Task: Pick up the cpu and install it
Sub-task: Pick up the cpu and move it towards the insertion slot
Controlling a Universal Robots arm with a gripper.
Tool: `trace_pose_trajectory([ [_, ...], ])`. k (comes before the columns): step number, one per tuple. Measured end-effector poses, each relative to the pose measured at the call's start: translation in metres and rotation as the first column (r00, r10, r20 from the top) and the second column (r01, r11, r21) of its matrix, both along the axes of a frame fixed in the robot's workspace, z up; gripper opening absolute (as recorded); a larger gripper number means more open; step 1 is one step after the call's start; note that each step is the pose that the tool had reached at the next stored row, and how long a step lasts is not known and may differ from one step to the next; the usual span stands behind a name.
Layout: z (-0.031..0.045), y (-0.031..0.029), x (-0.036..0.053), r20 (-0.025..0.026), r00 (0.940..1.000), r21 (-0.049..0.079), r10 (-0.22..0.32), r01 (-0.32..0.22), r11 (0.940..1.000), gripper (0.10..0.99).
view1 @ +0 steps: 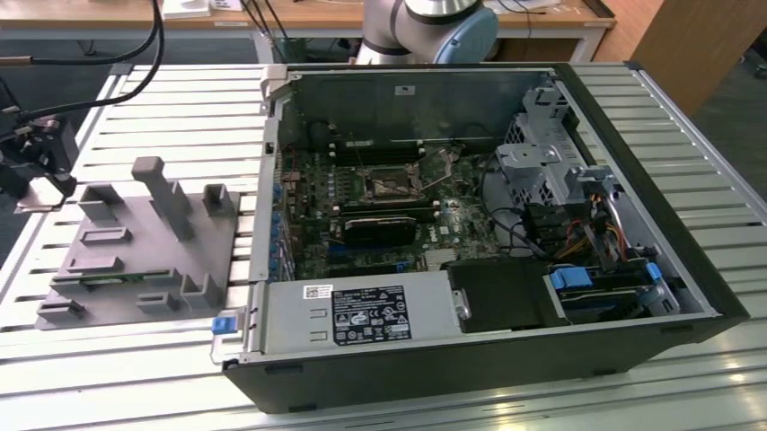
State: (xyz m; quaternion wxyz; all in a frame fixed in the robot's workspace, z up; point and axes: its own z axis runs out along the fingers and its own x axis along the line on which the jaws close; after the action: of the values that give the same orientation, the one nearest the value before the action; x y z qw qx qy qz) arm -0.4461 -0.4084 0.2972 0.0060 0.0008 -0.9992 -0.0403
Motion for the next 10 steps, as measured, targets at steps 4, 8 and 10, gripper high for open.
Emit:
trace_pose_trajectory([
  [4, 0.0071, 0.0000, 0.0000, 0.0000, 1.0000, 0.000, 0.000, 0.000, 1.0000, 0.533],
  [8, 0.0140, 0.0000, 0.0000, 0.0000, 1.0000, 0.000, 0.000, 0.000, 1.0000, 0.533],
  [10, 0.0167, 0.0000, 0.0000, 0.0000, 1.0000, 0.000, 0.000, 0.000, 1.0000, 0.533],
])
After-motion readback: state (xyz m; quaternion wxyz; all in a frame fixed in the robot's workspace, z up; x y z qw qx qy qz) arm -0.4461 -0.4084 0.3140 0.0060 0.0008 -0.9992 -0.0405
